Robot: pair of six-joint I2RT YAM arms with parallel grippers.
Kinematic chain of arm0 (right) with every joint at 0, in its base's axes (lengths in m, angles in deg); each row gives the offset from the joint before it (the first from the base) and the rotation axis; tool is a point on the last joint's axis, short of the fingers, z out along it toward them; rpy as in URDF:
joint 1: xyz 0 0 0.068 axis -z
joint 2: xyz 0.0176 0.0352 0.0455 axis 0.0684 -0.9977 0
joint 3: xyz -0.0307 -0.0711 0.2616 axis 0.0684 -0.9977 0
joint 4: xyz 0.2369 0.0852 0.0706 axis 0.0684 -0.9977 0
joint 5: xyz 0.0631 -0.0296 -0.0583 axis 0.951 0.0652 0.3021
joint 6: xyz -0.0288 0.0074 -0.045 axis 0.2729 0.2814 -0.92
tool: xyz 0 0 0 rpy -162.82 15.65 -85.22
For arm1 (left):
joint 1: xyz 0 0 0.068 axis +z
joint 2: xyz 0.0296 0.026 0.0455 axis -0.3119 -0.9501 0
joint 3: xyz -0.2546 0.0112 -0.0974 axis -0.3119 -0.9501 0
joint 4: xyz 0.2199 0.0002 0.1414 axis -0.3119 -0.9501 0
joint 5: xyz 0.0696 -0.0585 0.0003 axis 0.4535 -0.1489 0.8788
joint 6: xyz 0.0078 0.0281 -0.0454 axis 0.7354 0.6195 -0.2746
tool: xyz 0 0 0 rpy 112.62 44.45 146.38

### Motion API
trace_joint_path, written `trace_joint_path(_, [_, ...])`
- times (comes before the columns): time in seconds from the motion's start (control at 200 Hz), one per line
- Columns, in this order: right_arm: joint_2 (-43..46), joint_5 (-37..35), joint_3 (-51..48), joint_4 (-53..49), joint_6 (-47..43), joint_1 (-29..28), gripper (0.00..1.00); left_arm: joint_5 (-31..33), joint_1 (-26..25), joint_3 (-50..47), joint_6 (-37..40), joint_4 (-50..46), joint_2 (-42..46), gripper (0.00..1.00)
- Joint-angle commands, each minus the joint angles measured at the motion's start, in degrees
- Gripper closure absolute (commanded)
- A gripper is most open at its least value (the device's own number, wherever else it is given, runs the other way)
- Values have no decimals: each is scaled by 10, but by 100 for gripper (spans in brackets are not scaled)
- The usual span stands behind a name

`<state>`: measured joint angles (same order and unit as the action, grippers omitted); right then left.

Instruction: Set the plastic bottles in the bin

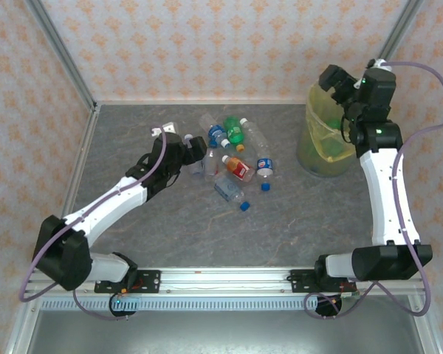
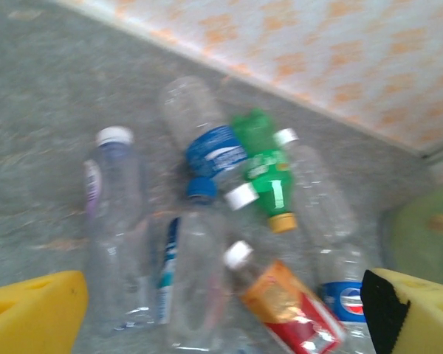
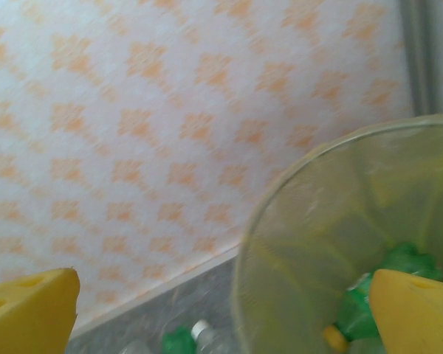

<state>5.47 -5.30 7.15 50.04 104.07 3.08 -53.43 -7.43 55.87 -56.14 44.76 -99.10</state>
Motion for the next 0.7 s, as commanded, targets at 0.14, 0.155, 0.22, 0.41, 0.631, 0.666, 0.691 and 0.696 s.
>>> trace_joint_path(0.14, [-2, 50, 16, -22, -30, -49, 0, -42, 29, 35, -22, -81, -95, 10])
trace_joint_path(0.155, [-3, 50, 16, -24, -32, -51, 0, -44, 29, 41, -21, -84, -102, 11])
trace_joint_path(0.22, [-3, 52, 18, -31, -37, -57, 0, -49, 33, 63, -15, -102, -133, 12])
trace_joint_path(0.41, [5, 56, 10, -38, -46, -61, 0, -59, 48, 106, -11, -124, -200, 17])
trace_joint_path(0.631, [17, 46, 1, -45, -54, -61, 0, -115, 71, 115, -12, -98, -243, 25])
trace_joint_path(0.666, [17, 45, 1, -47, -54, -61, 0, -122, 72, 118, -9, -97, -249, 25])
trace_joint_path(0.691, [17, 45, 1, -49, -53, -61, 0, -123, 72, 120, -8, -97, -253, 25])
trace_joint_path(0.696, [17, 45, 1, -50, -53, -61, 0, -123, 72, 121, -7, -97, -254, 25])
